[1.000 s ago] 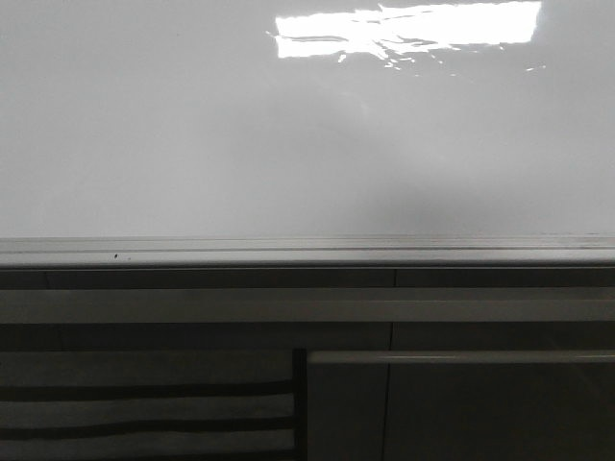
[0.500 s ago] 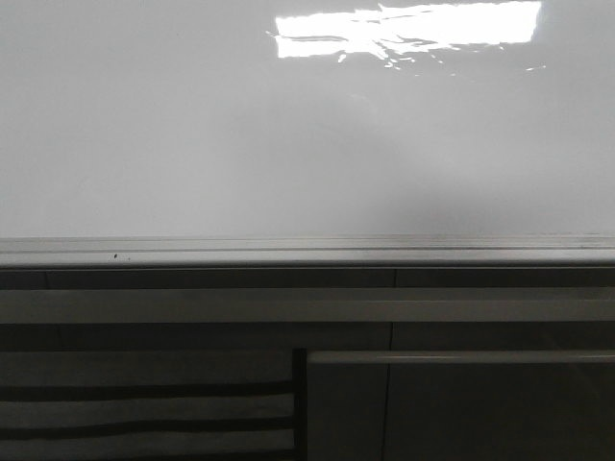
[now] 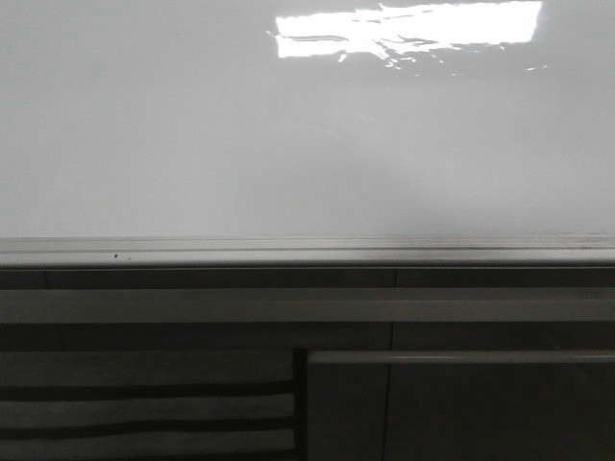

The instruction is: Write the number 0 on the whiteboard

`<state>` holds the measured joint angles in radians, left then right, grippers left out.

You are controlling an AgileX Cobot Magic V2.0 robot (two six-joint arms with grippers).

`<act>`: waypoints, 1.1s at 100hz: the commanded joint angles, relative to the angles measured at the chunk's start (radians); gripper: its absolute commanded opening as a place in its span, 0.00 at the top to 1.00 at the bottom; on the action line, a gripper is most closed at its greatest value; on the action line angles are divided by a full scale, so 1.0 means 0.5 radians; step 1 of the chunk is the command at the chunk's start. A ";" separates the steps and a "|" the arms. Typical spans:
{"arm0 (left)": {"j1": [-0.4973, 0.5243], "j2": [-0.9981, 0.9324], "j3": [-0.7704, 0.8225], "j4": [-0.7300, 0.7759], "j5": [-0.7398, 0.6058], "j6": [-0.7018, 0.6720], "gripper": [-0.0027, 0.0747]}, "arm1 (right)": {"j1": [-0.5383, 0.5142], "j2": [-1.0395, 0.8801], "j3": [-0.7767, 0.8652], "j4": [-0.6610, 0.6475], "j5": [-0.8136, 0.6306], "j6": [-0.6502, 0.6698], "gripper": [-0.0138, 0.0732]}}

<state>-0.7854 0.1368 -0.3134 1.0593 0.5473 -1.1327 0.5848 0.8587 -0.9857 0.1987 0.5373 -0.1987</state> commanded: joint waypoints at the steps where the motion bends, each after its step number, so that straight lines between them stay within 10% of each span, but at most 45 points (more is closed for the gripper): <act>1: 0.004 0.027 -0.056 0.072 -0.087 -0.022 0.99 | -0.041 -0.047 -0.076 -0.032 -0.312 0.010 0.90; 40: 0.004 0.027 -0.056 0.072 -0.090 -0.022 0.99 | -0.539 0.143 -0.076 -0.052 -0.208 0.206 0.90; 110: 0.004 0.027 -0.056 0.072 -0.090 -0.022 0.99 | -0.553 -0.349 -0.076 0.216 0.183 0.206 0.90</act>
<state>-0.7854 0.1368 -0.3134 1.0593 0.5446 -1.1327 0.3158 0.7052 -0.9908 0.2908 0.6690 -0.0952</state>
